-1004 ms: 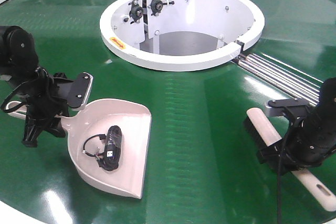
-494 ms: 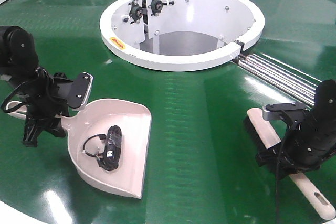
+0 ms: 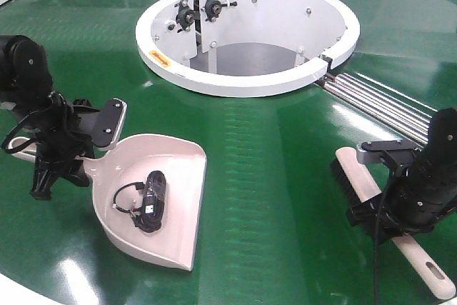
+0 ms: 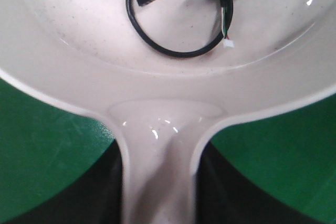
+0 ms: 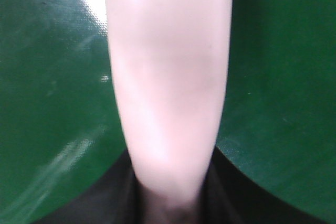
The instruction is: Clean and inspect green conveyor with broom and dustpan
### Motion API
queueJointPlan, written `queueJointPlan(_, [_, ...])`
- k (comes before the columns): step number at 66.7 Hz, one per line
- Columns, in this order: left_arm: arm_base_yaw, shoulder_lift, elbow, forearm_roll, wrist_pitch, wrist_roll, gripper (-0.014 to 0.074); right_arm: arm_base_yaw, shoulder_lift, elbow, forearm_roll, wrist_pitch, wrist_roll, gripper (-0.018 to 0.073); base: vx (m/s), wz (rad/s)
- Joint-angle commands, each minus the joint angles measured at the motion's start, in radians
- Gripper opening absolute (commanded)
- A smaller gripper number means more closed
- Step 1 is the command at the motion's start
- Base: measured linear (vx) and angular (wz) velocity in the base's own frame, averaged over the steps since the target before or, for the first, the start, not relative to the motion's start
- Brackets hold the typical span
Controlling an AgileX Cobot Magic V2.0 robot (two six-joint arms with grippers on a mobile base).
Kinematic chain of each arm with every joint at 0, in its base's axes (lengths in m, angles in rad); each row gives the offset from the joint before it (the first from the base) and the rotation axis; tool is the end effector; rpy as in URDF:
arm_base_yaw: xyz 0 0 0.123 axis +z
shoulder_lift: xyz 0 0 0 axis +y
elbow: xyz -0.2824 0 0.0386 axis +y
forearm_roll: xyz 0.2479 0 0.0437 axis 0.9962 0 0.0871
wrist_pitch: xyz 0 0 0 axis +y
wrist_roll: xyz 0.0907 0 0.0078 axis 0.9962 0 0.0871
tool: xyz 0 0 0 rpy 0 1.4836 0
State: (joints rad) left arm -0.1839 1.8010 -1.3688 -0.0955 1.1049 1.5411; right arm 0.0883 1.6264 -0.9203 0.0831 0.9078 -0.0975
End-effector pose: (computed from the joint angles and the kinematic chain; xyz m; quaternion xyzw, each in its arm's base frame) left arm 0.3490 -0.0728 0.2349 0.7450 0.6629 0.0037 0.0745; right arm 0.2736 0.0302 0.1845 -0.0679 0.9969 0.0332 0.0222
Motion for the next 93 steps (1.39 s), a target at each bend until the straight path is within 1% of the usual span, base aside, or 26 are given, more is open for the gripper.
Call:
queueJointPlan(1, [-0.006, -0.044, -0.026, -0.021, -0.021, -0.001, -0.0008, -0.005, -0.029, -0.023, 0.005, 0.004, -0.005, 0.0188, 0.0, 0.0])
queueJointPlan(6, [-0.006, -0.044, -0.026, -0.022, -0.02, -0.001, -0.0008, -0.005, -0.029, -0.023, 0.005, 0.003, -0.005, 0.0193, 0.0, 0.0])
queueJointPlan(12, [-0.006, -0.044, -0.026, -0.031, 0.01, -0.001, -0.0008, -0.005, -0.029, -0.023, 0.005, 0.003, -0.005, 0.0199, 0.0, 0.0])
queueJointPlan(17, [-0.004, -0.038, -0.026, -0.044, 0.002, -0.002, -0.0006, -0.005, -0.029, -0.023, 0.005, 0.003, -0.005, 0.0209, 0.0, 0.0])
queueJointPlan(22, [-0.004, -0.031, -0.026, -0.046, -0.001, -0.038, -0.0005, -0.005, -0.029, -0.023, 0.005, 0.003, -0.006, 0.0225, 0.0, 0.0])
queueJointPlan(27, [-0.004, -0.022, -0.026, -0.045, 0.0, -0.111, 0.0007, -0.005, -0.029, -0.023, 0.003, 0.001, -0.006, 0.0253, 0.0, 0.0])
queueJointPlan(31, [-0.004, -0.019, -0.026, -0.039, 0.0, -0.132, 0.0026, -0.005, -0.029, -0.023, 0.003, 0.0, -0.007, 0.0277, 0.0, 0.0])
queueJointPlan(37, [-0.004, -0.019, -0.026, -0.039, 0.005, -0.133, 0.0072, -0.005, -0.029, -0.025, 0.003, 0.0, -0.014, 0.0326, 0.0, 0.0])
queueJointPlan(46, [-0.004, -0.019, -0.026, -0.049, 0.005, -0.142, 0.0194, -0.005, -0.031, -0.027, 0.002, -0.004, -0.017, 0.0401, 0.0, 0.0])
queueJointPlan(57, [-0.004, -0.019, -0.026, -0.048, 0.001, -0.223, 0.0384, -0.005, -0.031, -0.027, 0.001, -0.005, -0.022, 0.0472, 0.0, 0.0])
queueJointPlan(59, [-0.004, -0.019, -0.026, -0.048, 0.003, -0.24, 0.0429, -0.005, -0.031, -0.027, 0.0, -0.005, -0.025, 0.0479, 0.0, 0.0])
queueJointPlan(68, [-0.004, -0.026, -0.025, -0.048, 0.015, -0.302, 0.0555, -0.005, -0.045, -0.027, -0.001, 0.002, -0.025, 0.0489, 0.0, 0.0])
queueJointPlan(74, [-0.004, -0.046, -0.023, -0.053, 0.019, -0.317, 0.0606, -0.005, -0.074, -0.027, -0.005, 0.002, -0.025, 0.0489, 0.0, 0.0])
queueJointPlan(79, [-0.004, -0.075, -0.023, -0.076, 0.028, -0.317, 0.0627, -0.005, -0.114, -0.027, -0.02, -0.001, -0.023, 0.0489, 0.0, 0.0])
queueJointPlan(85, [-0.004, -0.124, -0.023, -0.117, 0.037, -0.317, 0.0624, -0.005, -0.168, -0.027, -0.033, -0.004, -0.015, 0.0489, 0.0, 0.0])
queueJointPlan(93, [-0.004, -0.204, -0.023, -0.186, 0.083, -0.317, 0.0608, -0.005, -0.257, -0.032, -0.028, -0.011, -0.015, 0.0489, 0.0, 0.0])
